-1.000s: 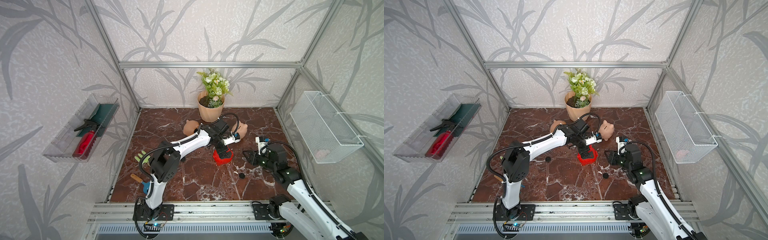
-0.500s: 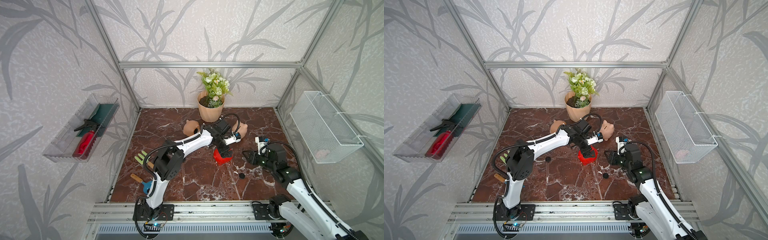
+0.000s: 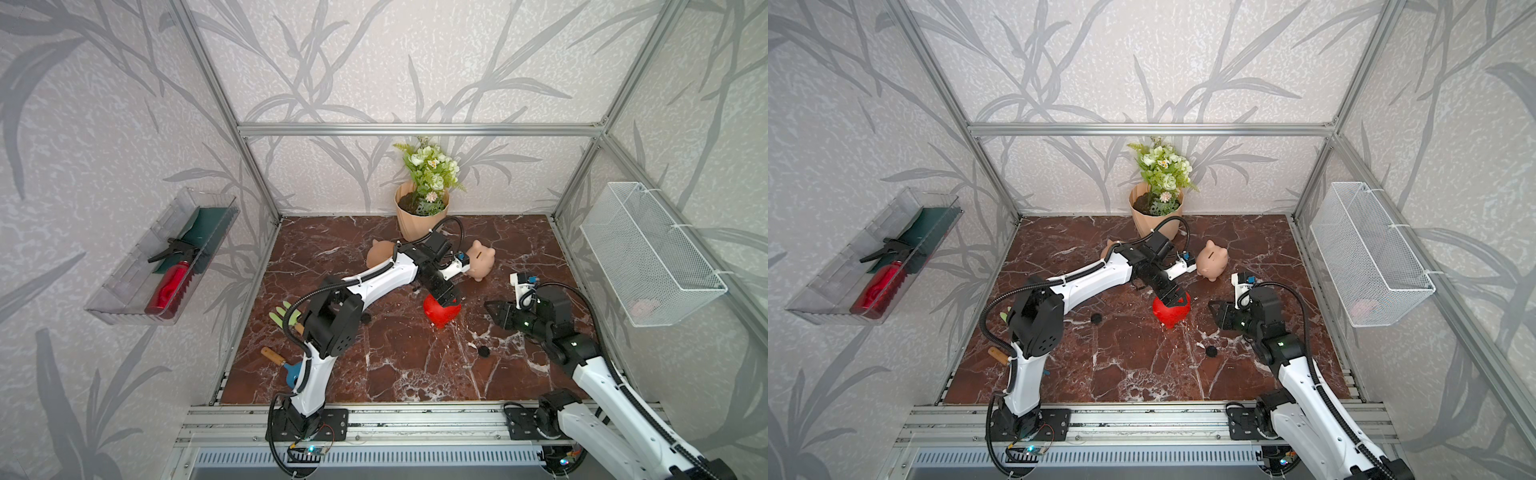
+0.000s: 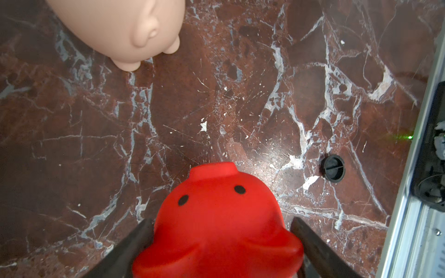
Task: Close piggy banks
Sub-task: Turn over the piggy bank at the center of the board.
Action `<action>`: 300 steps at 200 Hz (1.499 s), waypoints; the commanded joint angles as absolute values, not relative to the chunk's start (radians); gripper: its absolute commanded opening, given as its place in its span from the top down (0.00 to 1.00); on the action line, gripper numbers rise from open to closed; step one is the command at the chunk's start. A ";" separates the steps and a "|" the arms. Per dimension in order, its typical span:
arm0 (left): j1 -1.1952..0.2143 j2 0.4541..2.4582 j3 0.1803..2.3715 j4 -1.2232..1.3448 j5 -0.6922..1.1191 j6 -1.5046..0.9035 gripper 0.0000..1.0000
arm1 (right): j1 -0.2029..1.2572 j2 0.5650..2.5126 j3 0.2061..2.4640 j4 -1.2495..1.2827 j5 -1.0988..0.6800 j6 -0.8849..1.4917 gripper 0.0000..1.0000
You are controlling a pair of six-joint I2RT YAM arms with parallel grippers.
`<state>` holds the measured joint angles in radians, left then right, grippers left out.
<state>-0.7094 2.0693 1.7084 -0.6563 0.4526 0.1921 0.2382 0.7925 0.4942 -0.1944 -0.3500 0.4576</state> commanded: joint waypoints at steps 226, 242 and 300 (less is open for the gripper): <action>-0.359 2.033 1.537 -0.531 0.850 -0.063 0.11 | 0.232 0.844 0.509 -0.168 -0.395 0.520 0.63; -0.353 2.022 1.526 -0.527 0.843 -0.064 0.11 | 0.232 0.845 0.509 -0.167 -0.396 0.520 0.63; -0.338 2.002 1.519 -0.571 0.813 -0.038 0.11 | 0.232 0.854 0.512 -0.164 -0.404 0.526 0.63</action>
<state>-0.3500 2.0415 1.5230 -0.5323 0.8337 -0.0574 0.2363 0.8478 0.4942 -0.1837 -0.3862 0.5224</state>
